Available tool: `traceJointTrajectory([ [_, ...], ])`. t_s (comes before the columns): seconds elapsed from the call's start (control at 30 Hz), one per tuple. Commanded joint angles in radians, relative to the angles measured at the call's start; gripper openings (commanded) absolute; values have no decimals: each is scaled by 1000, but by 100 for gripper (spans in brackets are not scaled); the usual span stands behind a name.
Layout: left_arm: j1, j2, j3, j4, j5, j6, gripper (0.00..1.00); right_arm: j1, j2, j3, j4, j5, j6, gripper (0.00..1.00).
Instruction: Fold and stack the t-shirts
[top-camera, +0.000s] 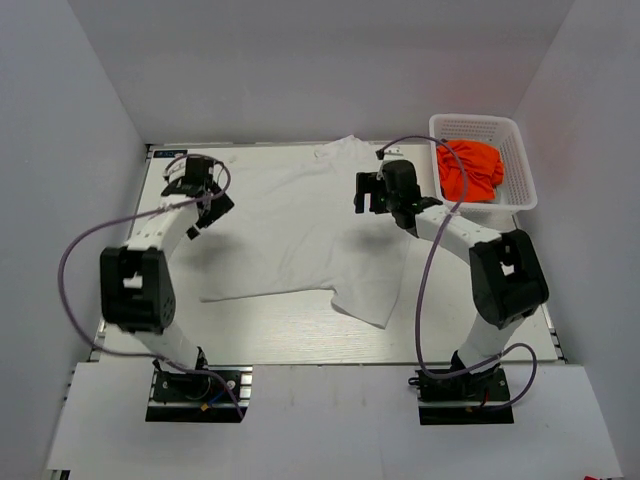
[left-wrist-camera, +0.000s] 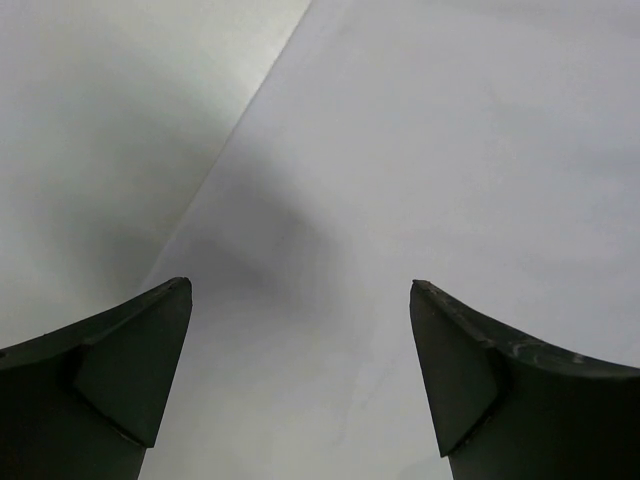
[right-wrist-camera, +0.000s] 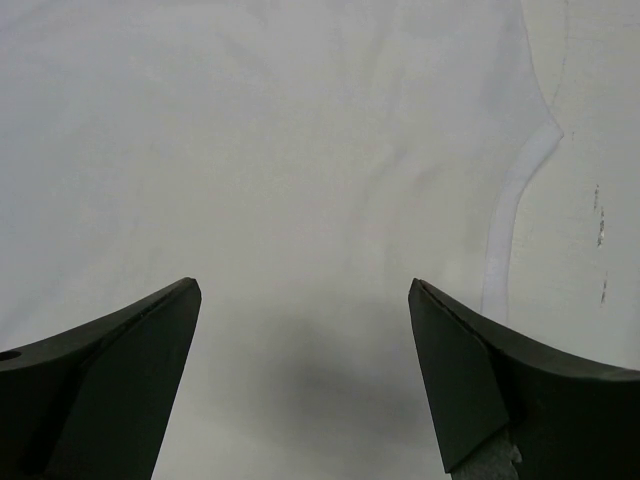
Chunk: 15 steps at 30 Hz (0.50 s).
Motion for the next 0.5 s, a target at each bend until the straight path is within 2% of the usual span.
traceJointTrajectory([
  [0.0,-8,-242,-262,1,-34,-136,100,11,-84,-118,140,-48,47,90],
  [0.03,-8,-335,-310,-15,-25,-156,100,12,-121,-126,140,-36,56,90],
  [0.13,-8,-485,-481,-94,28,-191,100,14,-153,-149,173,-28,107,90],
  [0.2,-8,-561,-538,-130,49,-217,100,15,-159,-170,186,-60,124,90],
  [0.3,-8,-715,-643,-200,9,-301,100,11,-176,-185,190,-77,127,90],
  [0.47,6,-883,-813,-110,-12,-338,98,11,-195,-204,193,-83,124,90],
])
